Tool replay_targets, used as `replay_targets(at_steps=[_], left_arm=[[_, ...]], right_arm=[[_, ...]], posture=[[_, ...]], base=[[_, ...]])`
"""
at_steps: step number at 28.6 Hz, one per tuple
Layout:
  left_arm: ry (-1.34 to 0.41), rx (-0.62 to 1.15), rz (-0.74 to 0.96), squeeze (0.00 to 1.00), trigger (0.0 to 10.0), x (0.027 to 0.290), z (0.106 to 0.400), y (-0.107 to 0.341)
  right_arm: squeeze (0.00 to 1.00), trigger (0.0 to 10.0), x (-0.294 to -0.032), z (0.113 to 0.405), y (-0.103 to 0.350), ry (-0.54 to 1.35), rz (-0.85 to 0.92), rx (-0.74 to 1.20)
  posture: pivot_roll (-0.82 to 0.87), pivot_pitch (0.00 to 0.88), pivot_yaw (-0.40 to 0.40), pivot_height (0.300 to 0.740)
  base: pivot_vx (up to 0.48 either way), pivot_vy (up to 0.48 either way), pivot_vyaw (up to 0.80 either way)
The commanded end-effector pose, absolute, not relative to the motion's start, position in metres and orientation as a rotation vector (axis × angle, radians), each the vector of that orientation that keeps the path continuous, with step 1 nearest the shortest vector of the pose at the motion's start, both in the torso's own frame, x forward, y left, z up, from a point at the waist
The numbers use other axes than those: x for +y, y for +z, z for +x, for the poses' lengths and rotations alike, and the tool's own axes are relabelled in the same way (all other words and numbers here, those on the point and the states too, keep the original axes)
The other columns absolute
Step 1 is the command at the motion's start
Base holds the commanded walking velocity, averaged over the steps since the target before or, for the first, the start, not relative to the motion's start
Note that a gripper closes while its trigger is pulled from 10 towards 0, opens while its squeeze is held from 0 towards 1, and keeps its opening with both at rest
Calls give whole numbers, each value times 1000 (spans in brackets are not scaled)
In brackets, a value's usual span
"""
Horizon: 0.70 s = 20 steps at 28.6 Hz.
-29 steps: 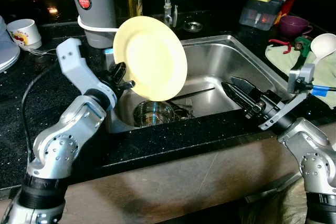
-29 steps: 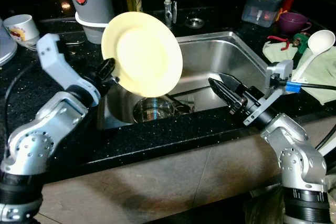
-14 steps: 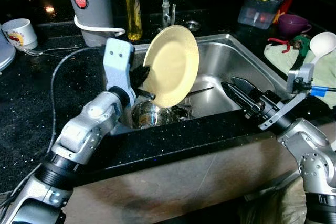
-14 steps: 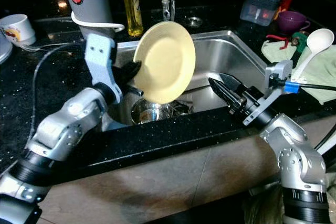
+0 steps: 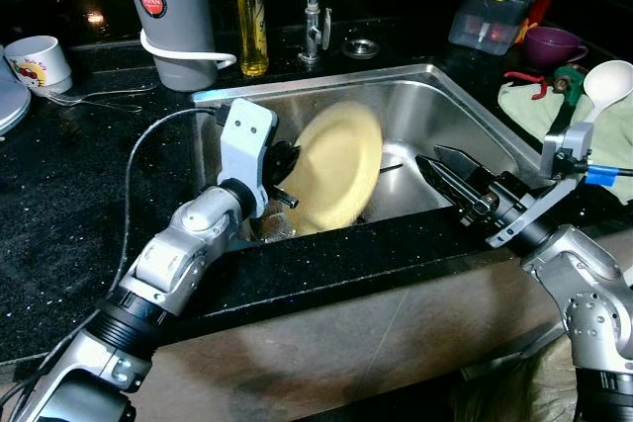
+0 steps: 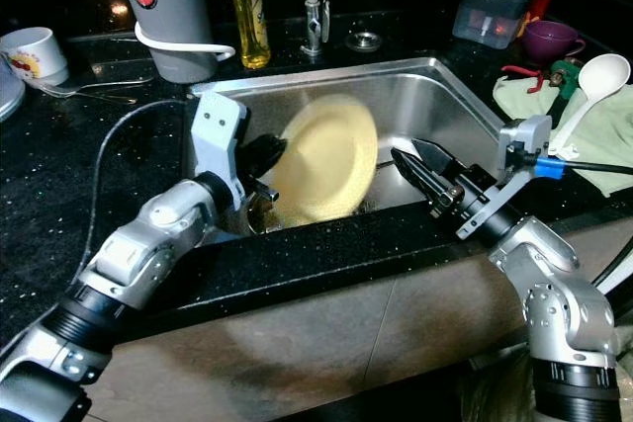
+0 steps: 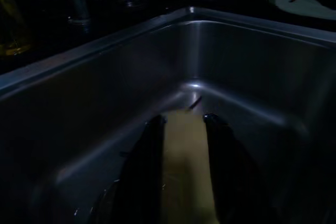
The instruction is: Kitchen organization
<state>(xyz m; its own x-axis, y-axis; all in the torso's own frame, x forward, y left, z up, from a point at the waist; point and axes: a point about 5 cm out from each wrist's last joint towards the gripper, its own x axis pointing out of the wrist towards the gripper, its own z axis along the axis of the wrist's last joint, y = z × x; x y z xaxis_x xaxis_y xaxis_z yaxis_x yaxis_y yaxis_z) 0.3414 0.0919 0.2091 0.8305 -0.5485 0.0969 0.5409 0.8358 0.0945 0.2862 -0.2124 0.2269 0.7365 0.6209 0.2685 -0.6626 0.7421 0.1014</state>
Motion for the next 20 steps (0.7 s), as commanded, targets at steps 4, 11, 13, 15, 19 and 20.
replay_targets(at_steps=[4, 11, 13, 15, 19, 20], left_arm=[[-575, -141, 79, 1000, 10000, 94, 343, 209], [-595, -216, -50, 90, 10000, 91, 337, 232], [-634, -263, -98, 0, 10000, 87, 329, 244], [-663, -294, -120, 0, 10000, 84, 323, 251], [-671, -303, -117, 0, 10000, 82, 317, 253], [-671, -303, -117, 0, 10000, 82, 317, 253]], right_arm=[[0, 10000, -209, 284, 228, 730, 194, -218], [0, 10000, -208, 284, 227, 732, 196, -218], [0, 10000, -205, 284, 225, 735, 205, -218], [0, 10000, -202, 284, 224, 738, 212, -220], [0, 10000, -199, 285, 223, 745, 227, -226], [0, 10000, -199, 285, 223, 745, 227, -226]], posture=[[-83, 76, 2, 740], [-81, 76, 5, 740], [-76, 77, 6, 740], [-72, 77, 7, 740], [-69, 77, 9, 740], [-69, 77, 9, 740]], base=[[0, 0, 0], [0, 0, 0], [0, 0, 0], [0, 0, 0], [0, 0, 0], [0, 0, 0]])
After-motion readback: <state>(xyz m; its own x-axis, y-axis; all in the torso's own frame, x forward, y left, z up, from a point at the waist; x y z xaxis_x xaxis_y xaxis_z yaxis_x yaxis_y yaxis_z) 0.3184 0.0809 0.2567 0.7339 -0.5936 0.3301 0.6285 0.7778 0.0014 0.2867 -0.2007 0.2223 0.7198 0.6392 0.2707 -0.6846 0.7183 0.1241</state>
